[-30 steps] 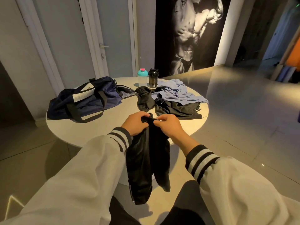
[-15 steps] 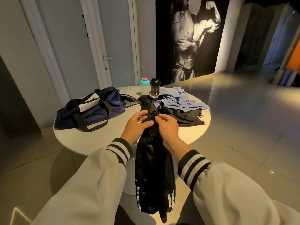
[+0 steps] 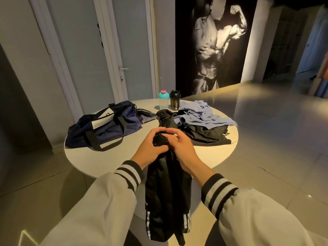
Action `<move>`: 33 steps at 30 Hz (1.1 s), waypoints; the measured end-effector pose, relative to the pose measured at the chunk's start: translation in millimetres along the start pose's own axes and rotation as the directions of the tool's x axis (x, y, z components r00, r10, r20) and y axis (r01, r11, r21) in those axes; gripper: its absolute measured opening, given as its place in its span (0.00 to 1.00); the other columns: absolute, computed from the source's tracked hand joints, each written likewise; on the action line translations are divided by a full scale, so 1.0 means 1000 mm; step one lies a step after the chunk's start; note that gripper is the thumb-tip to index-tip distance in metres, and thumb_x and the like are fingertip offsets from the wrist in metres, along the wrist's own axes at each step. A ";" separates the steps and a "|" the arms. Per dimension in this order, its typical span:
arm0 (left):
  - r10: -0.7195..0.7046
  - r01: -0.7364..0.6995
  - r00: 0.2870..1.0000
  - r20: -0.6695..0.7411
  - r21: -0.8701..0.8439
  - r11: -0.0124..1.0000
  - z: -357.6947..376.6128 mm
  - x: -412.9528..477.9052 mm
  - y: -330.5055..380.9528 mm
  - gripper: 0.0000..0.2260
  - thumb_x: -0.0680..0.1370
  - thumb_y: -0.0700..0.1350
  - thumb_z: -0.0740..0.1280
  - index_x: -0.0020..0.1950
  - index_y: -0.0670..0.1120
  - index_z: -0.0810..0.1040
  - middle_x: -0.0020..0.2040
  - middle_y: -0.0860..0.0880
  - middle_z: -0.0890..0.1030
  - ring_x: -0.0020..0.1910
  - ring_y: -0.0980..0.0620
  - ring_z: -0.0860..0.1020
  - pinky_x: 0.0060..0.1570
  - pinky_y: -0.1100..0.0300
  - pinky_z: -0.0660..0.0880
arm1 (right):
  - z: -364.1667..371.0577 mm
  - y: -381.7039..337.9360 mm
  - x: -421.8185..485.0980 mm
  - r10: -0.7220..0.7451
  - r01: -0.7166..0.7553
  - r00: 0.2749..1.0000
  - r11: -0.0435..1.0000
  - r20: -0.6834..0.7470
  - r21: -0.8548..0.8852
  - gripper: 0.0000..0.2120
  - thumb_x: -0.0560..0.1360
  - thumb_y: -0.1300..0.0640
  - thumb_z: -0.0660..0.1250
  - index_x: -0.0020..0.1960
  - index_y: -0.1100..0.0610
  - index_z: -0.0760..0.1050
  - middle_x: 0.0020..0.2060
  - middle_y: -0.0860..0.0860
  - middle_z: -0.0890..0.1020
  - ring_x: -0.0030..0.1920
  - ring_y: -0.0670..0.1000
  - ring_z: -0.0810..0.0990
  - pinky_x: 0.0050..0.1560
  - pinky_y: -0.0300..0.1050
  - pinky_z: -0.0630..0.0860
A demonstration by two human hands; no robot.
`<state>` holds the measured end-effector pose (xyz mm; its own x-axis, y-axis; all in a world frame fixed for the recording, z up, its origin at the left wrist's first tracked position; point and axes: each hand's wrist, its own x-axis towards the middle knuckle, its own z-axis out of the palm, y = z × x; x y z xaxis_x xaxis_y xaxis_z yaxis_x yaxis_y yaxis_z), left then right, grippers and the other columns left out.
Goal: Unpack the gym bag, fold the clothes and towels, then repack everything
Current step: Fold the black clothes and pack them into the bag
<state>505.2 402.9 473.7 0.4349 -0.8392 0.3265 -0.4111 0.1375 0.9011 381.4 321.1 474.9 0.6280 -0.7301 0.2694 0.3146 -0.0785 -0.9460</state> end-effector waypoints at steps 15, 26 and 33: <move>-0.222 0.204 0.960 -0.168 -0.114 0.972 -0.017 0.023 0.003 0.14 0.78 0.33 0.57 0.52 0.48 0.78 0.54 0.47 0.77 0.52 0.50 0.77 0.45 0.61 0.72 | -0.016 0.027 0.035 -0.072 0.077 0.997 0.924 0.027 -0.375 0.11 0.79 0.61 0.67 0.58 0.47 0.78 0.53 0.44 0.81 0.56 0.47 0.79 0.60 0.50 0.79; -0.111 0.133 0.982 -0.154 0.138 0.982 -0.017 0.025 -0.024 0.12 0.84 0.44 0.62 0.67 0.53 0.74 0.62 0.52 0.77 0.60 0.54 0.76 0.55 0.65 0.72 | -0.026 0.026 0.037 -0.166 0.080 0.979 0.850 -0.121 -0.520 0.13 0.74 0.55 0.75 0.40 0.56 0.72 0.36 0.50 0.78 0.37 0.46 0.77 0.36 0.37 0.72; -0.122 0.118 0.955 -0.269 -0.031 0.993 -0.015 0.024 -0.031 0.08 0.84 0.45 0.62 0.60 0.54 0.78 0.59 0.55 0.79 0.59 0.51 0.79 0.63 0.48 0.77 | -0.036 0.024 0.034 -0.147 0.116 0.989 0.837 -0.017 -0.535 0.08 0.77 0.57 0.71 0.56 0.51 0.79 0.48 0.43 0.81 0.50 0.40 0.79 0.52 0.36 0.77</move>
<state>540.6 386.0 457.8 0.6813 -0.6768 0.2791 -0.3320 0.0542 0.9417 385.0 270.2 454.6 0.5627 -0.7218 0.4029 -0.0454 -0.5136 -0.8568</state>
